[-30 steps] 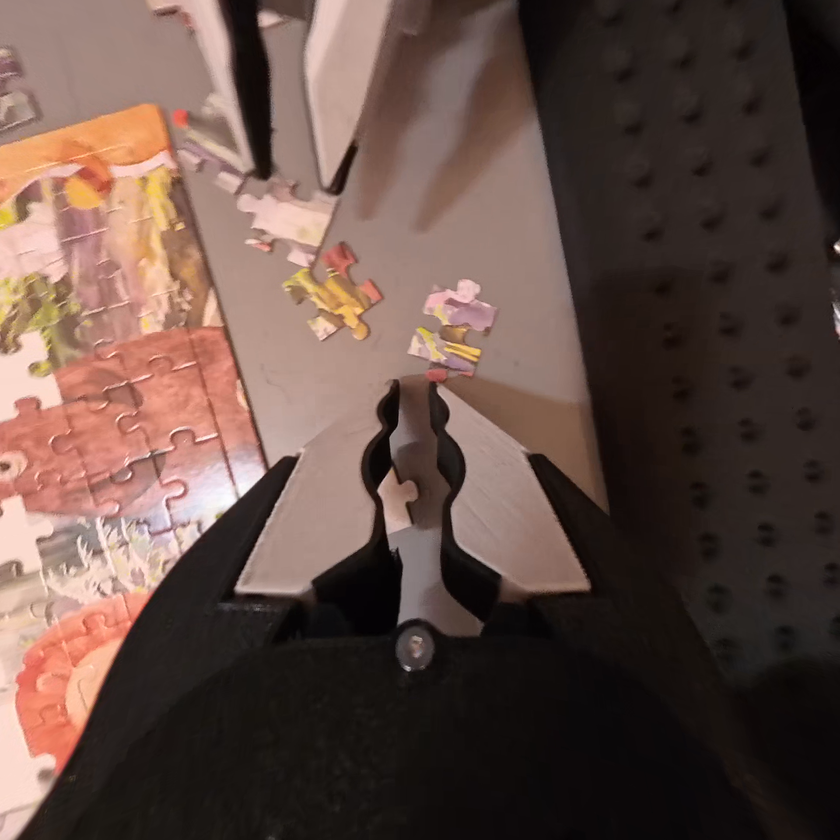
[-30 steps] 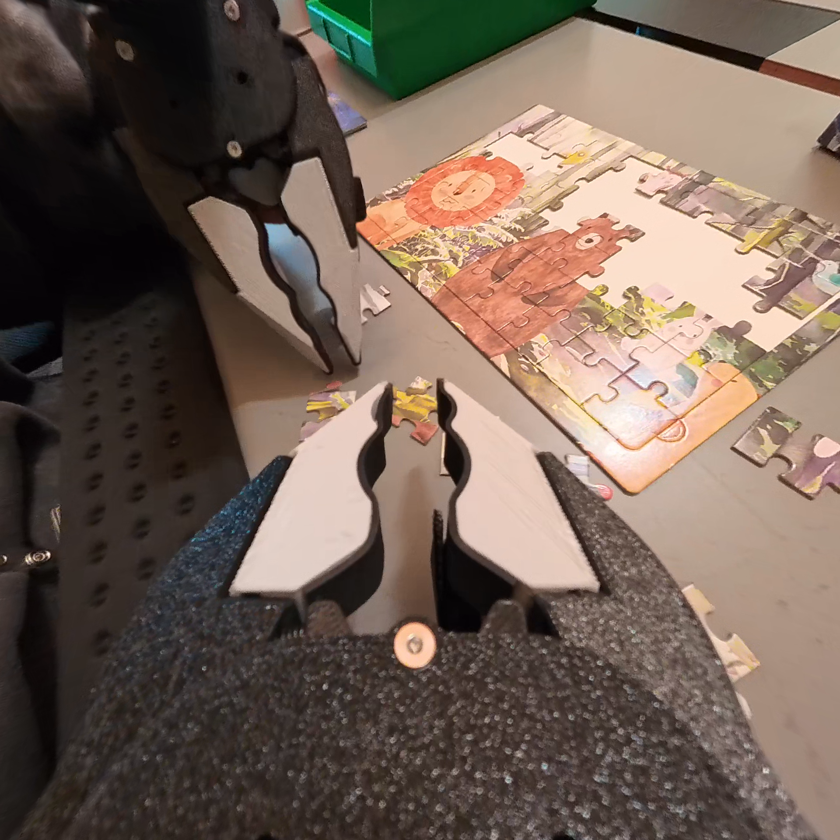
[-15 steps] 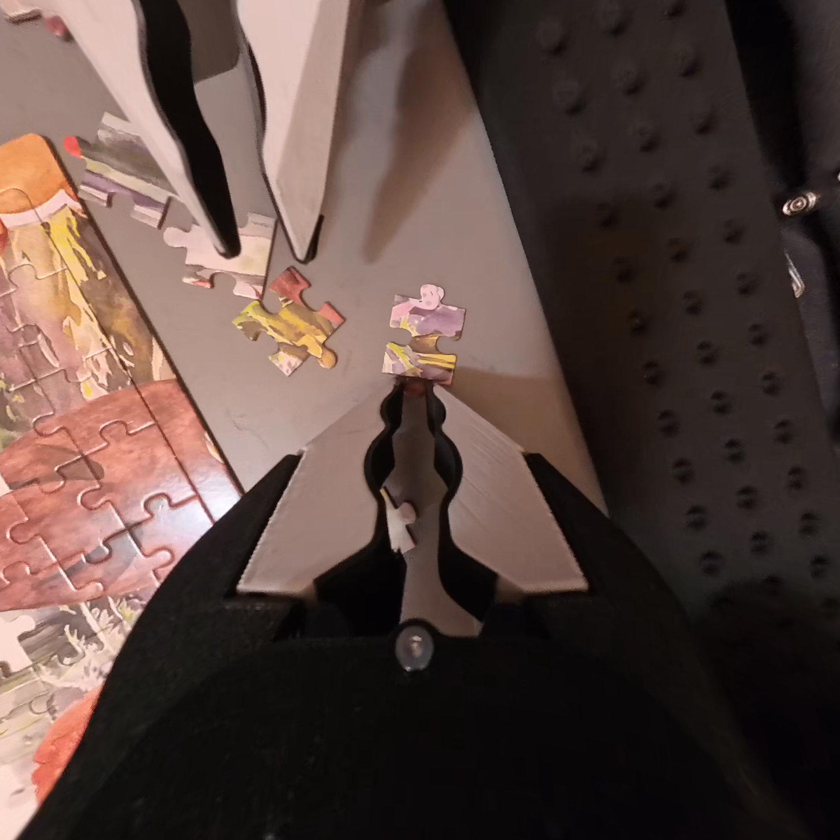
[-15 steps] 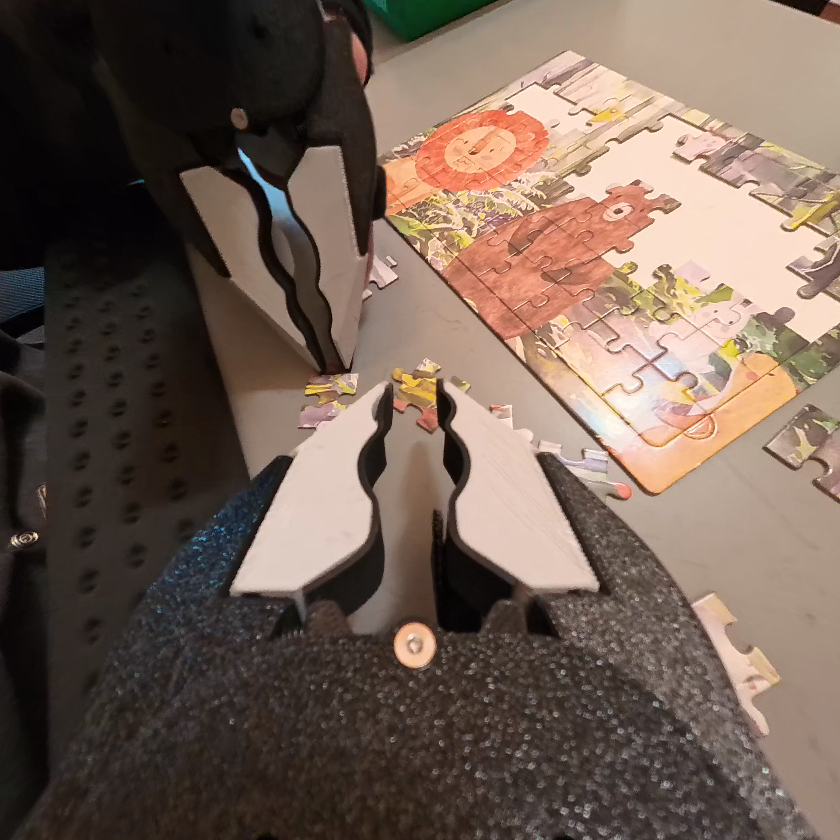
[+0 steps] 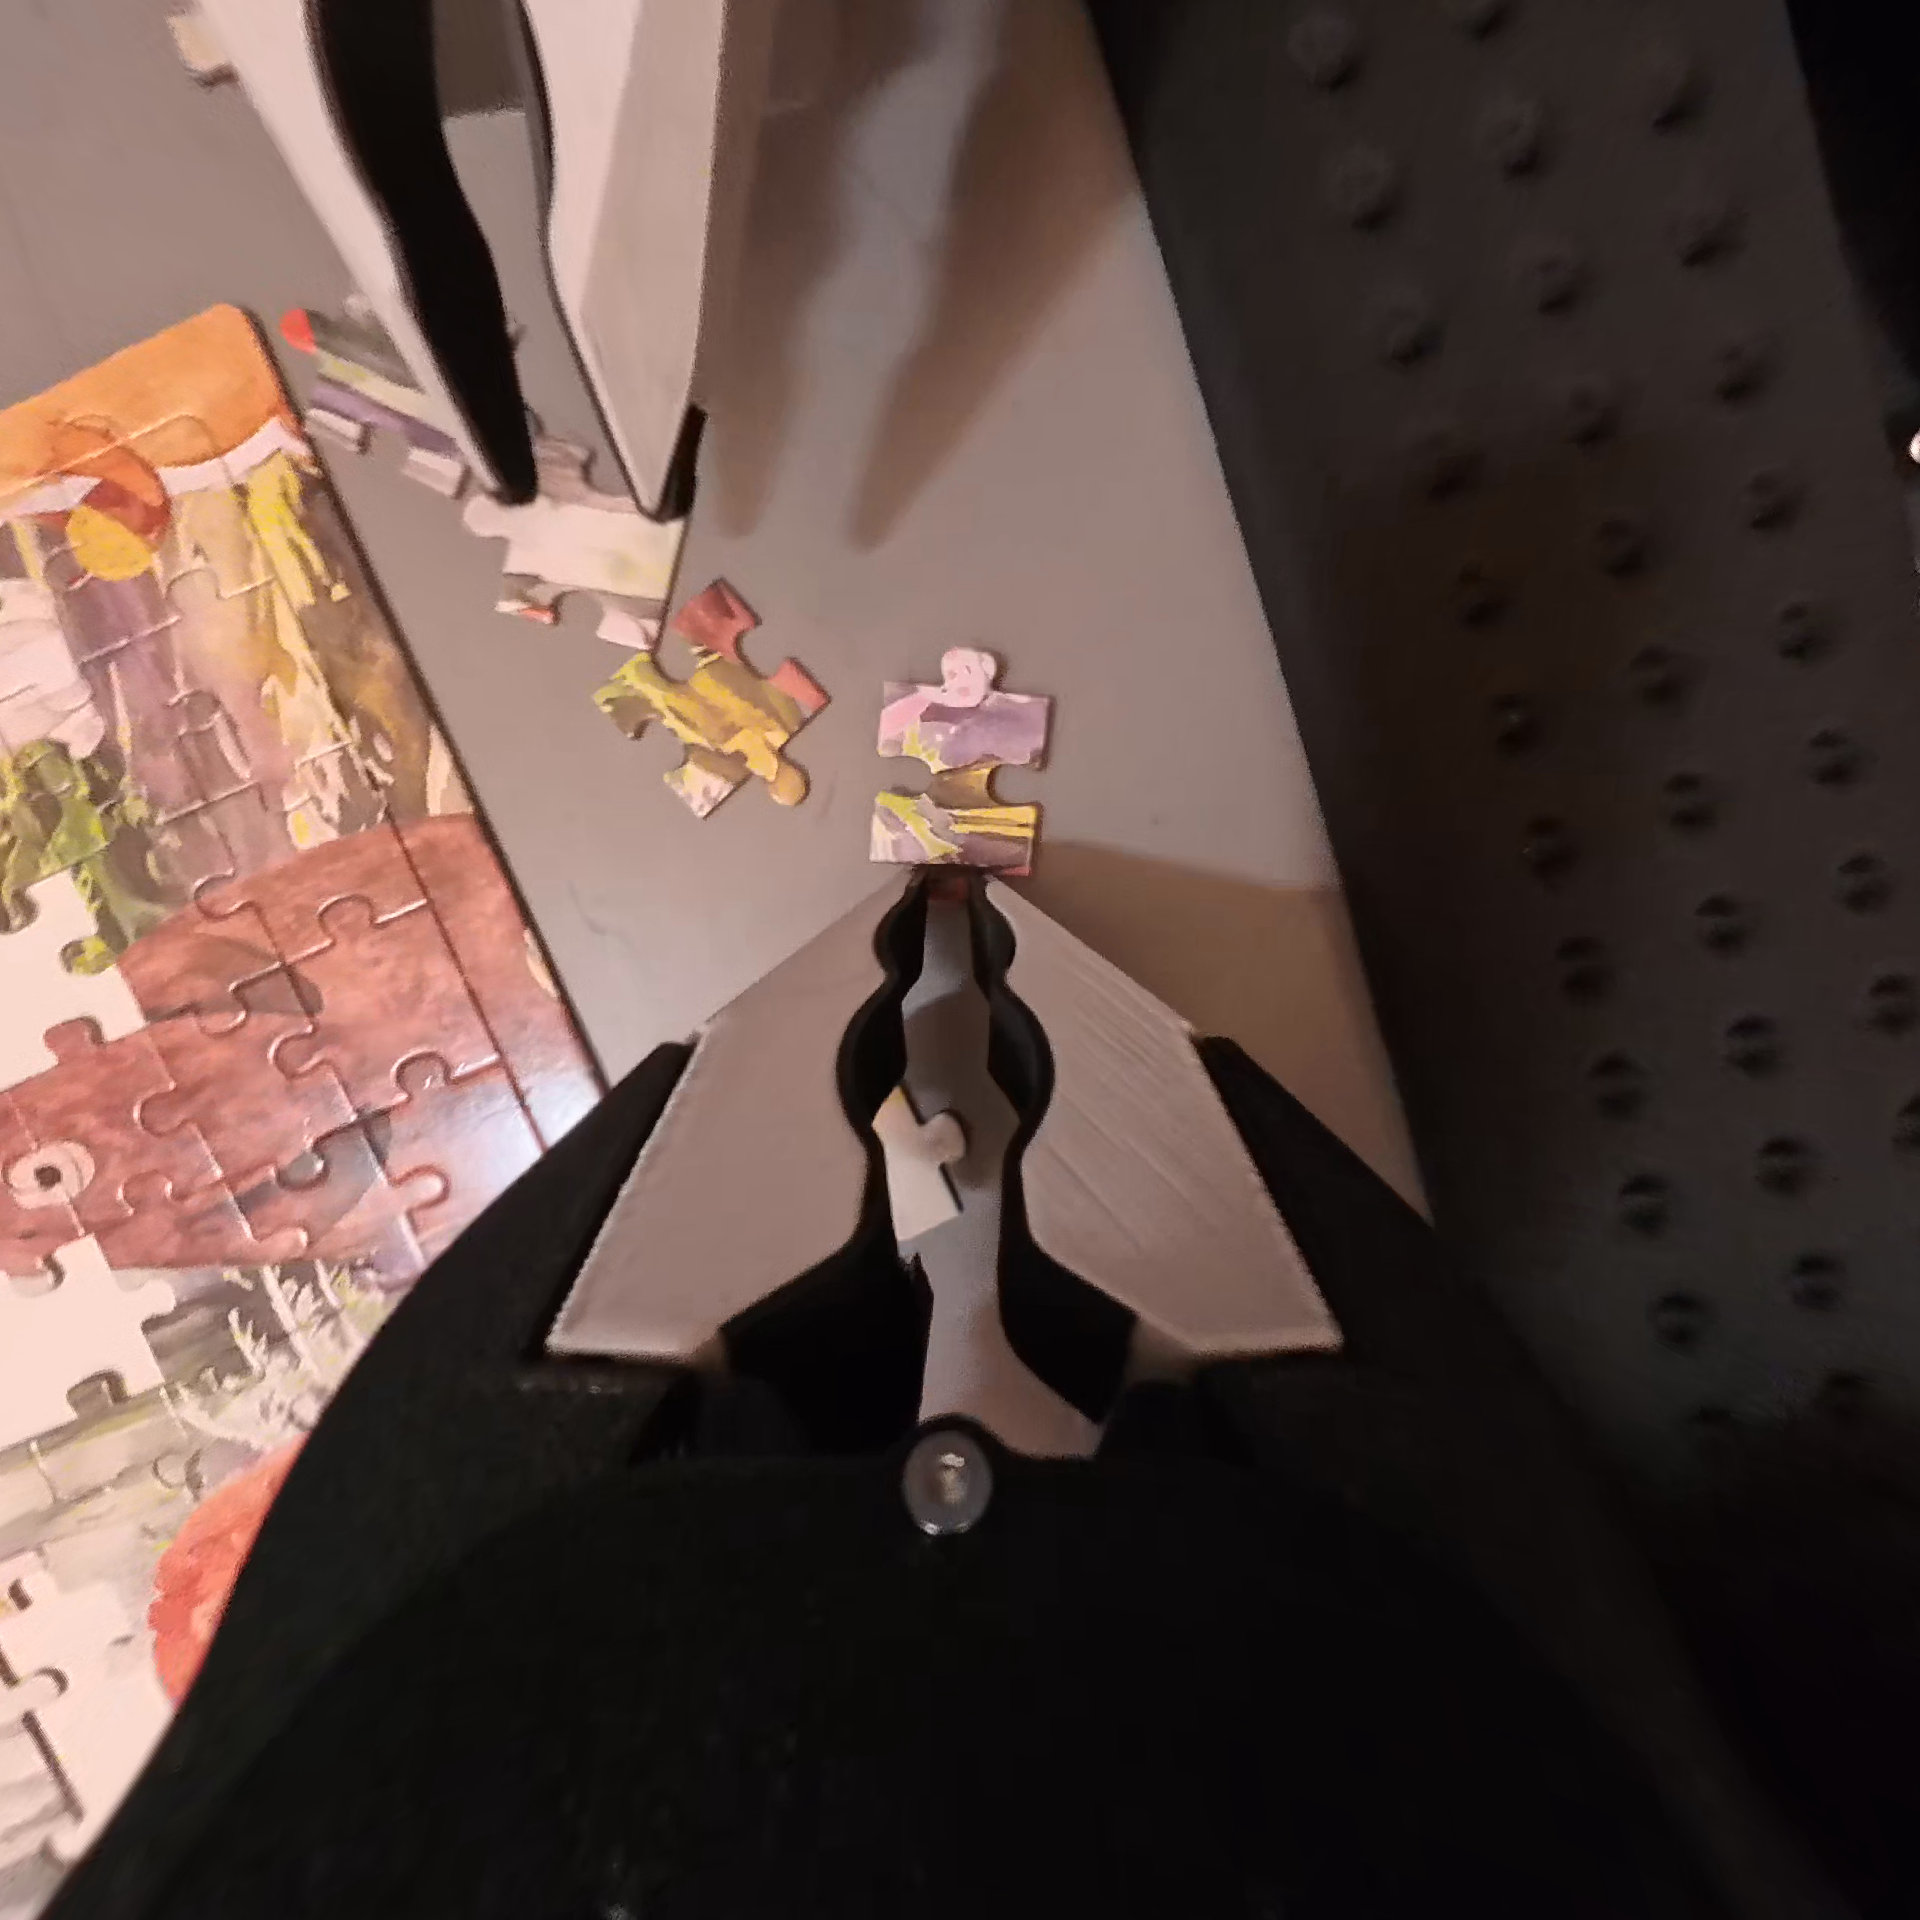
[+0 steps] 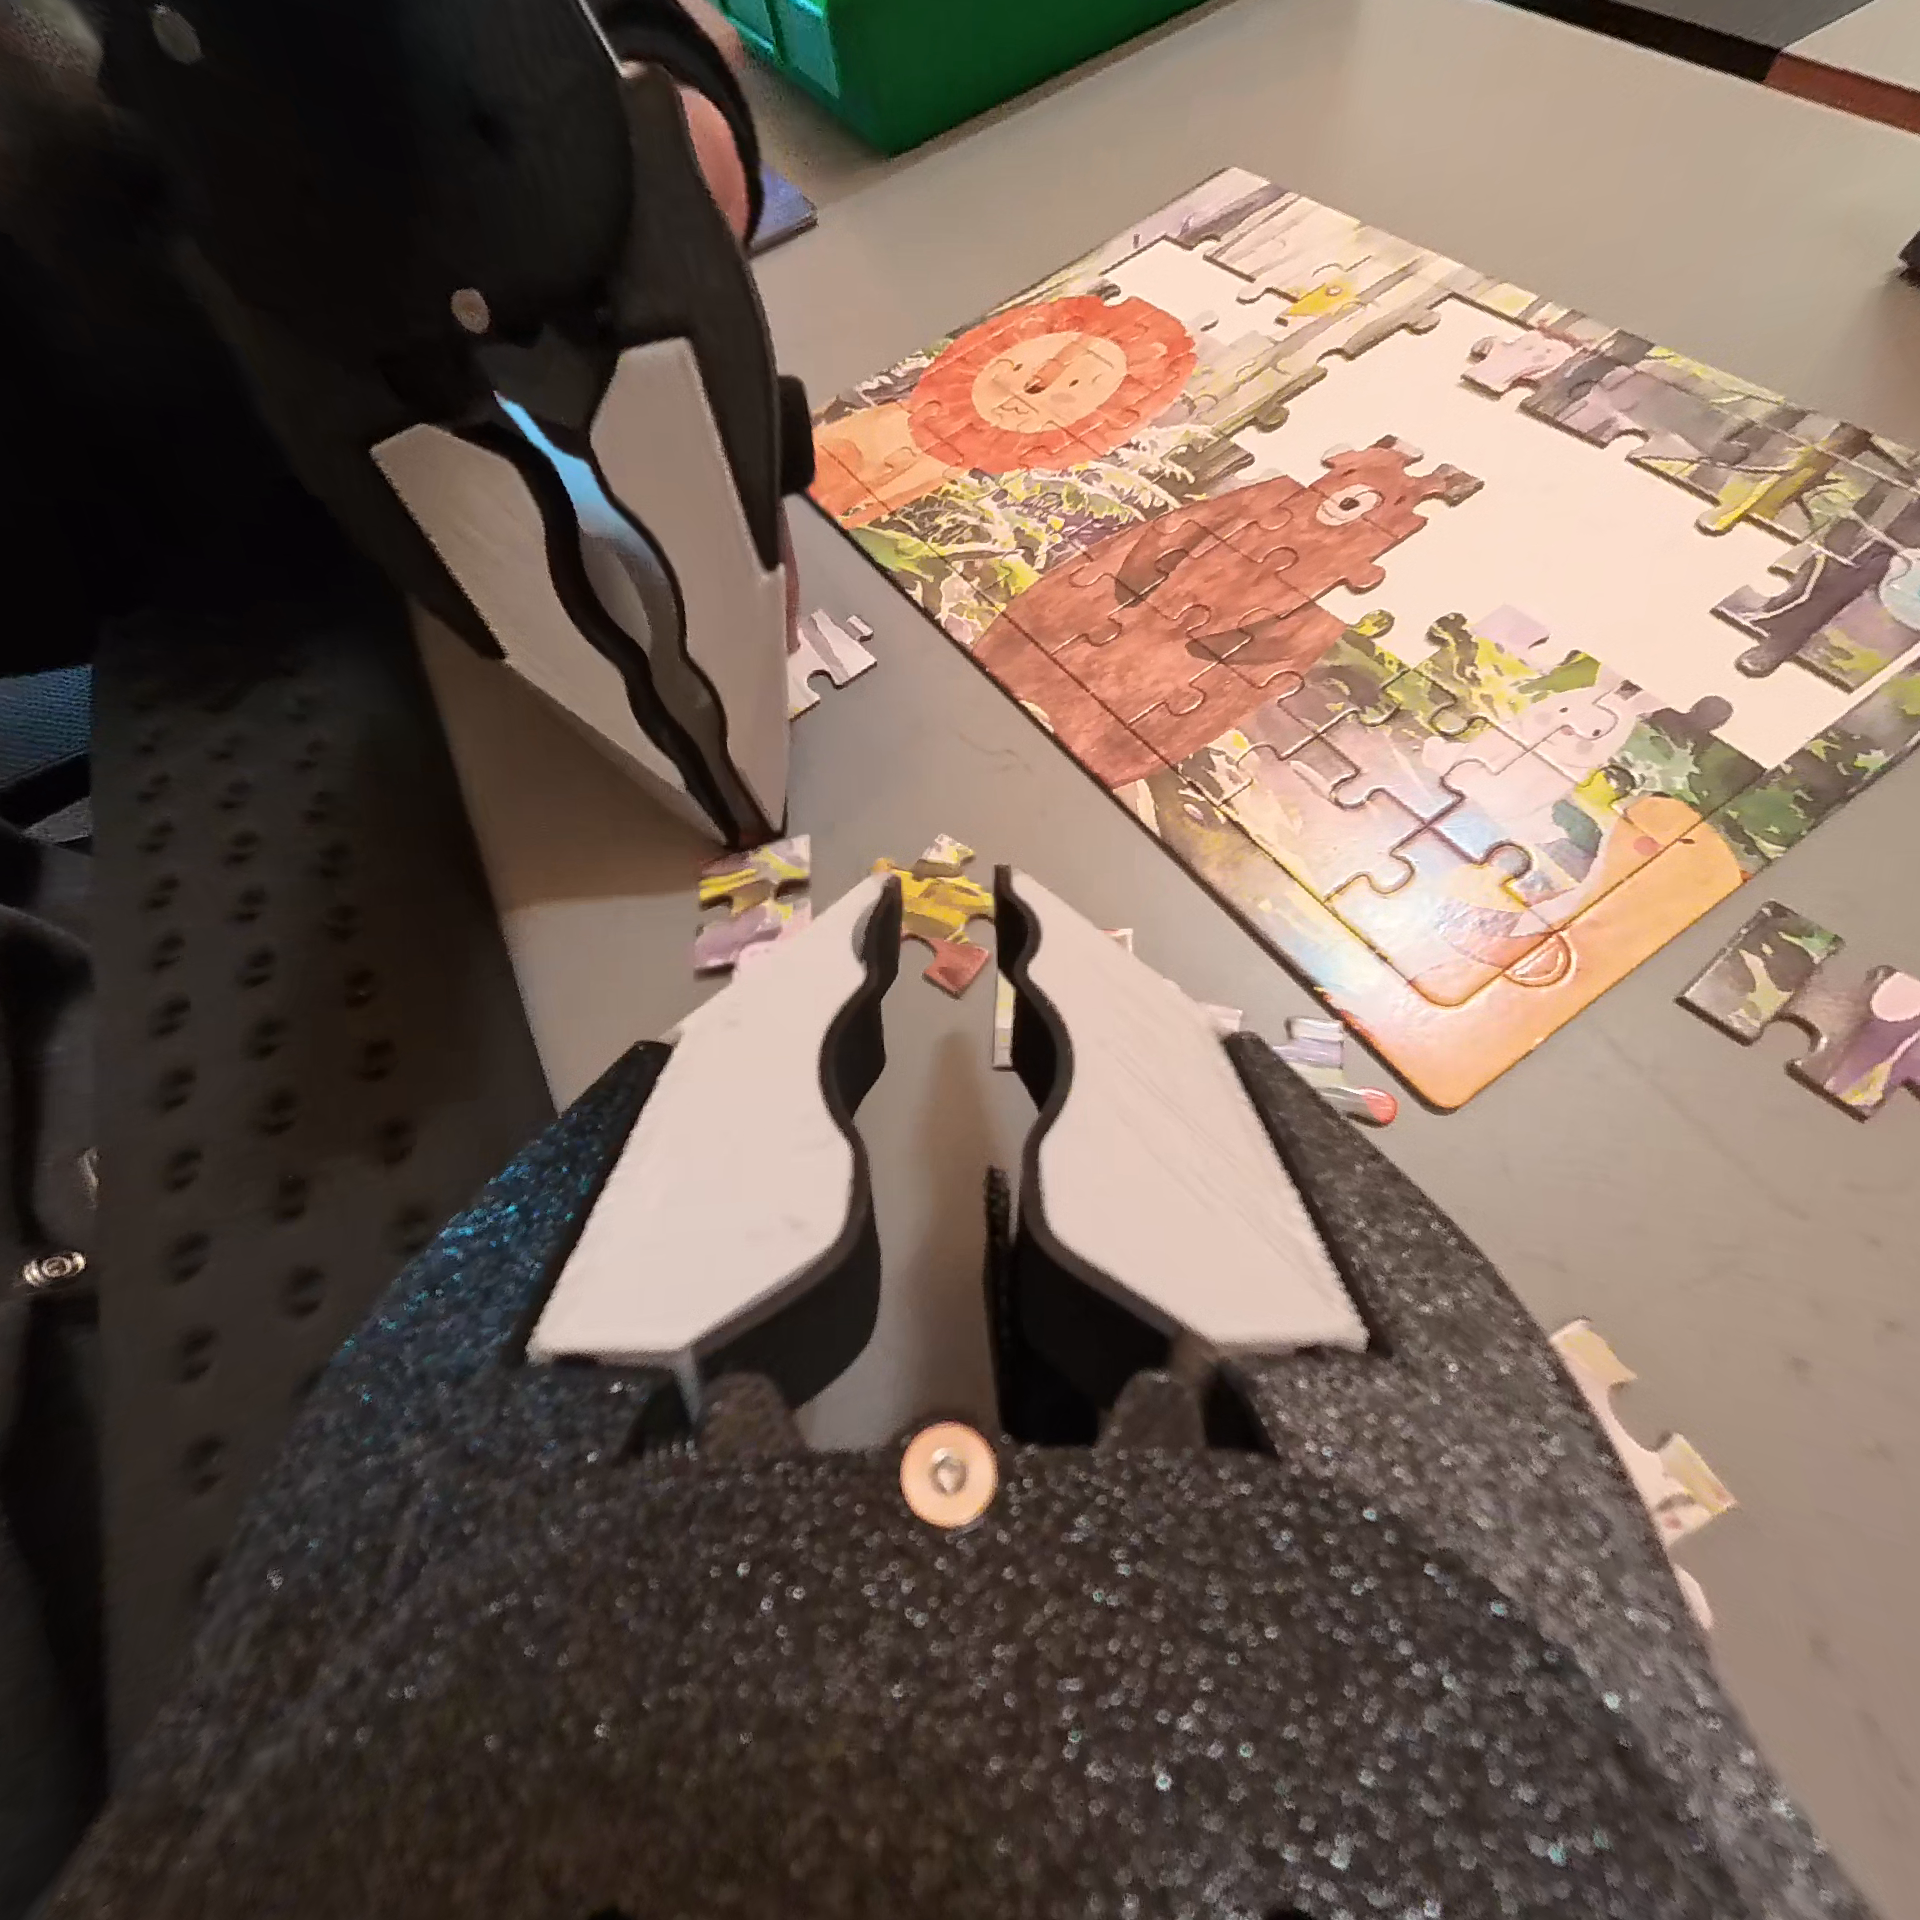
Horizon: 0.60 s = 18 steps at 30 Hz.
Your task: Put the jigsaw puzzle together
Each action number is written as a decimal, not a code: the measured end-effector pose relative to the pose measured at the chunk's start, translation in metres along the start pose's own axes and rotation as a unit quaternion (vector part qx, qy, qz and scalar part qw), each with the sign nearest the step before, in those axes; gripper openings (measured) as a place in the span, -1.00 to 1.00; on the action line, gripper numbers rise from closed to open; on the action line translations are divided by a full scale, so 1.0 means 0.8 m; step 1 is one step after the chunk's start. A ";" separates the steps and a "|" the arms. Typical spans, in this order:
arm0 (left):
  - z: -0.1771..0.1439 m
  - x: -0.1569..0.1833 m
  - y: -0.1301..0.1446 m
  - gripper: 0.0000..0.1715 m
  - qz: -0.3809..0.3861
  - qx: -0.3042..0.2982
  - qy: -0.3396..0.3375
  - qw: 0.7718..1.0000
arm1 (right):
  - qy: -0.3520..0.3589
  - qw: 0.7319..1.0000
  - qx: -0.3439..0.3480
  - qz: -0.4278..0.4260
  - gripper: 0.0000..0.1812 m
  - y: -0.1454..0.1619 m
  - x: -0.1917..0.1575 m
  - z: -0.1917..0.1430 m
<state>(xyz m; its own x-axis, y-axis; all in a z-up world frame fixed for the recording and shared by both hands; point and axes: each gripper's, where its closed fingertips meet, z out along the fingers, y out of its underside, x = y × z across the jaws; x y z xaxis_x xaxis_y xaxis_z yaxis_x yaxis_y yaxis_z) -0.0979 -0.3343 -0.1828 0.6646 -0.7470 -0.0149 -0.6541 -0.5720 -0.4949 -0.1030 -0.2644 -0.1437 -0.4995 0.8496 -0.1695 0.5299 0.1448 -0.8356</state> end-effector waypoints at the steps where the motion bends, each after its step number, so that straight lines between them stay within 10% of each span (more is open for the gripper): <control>1: -0.004 -0.003 0.000 -0.92 -0.005 0.004 -0.006 1.000 | 0.003 1.000 0.002 0.003 -0.81 -0.001 0.002 -0.001; 18: -0.055 -0.234 0.031 -0.91 -0.115 0.025 -0.182 0.976 | 0.028 0.999 0.000 0.025 -0.80 0.003 0.020 -0.004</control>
<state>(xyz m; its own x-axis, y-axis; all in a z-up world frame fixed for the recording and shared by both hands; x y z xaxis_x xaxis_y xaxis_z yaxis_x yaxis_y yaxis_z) -0.2541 -0.2237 -0.1543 0.8823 -0.4259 -0.2005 -0.4594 -0.6862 -0.5639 -0.1076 -0.2493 -0.1468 -0.4331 0.8827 -0.1825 0.5540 0.1009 -0.8264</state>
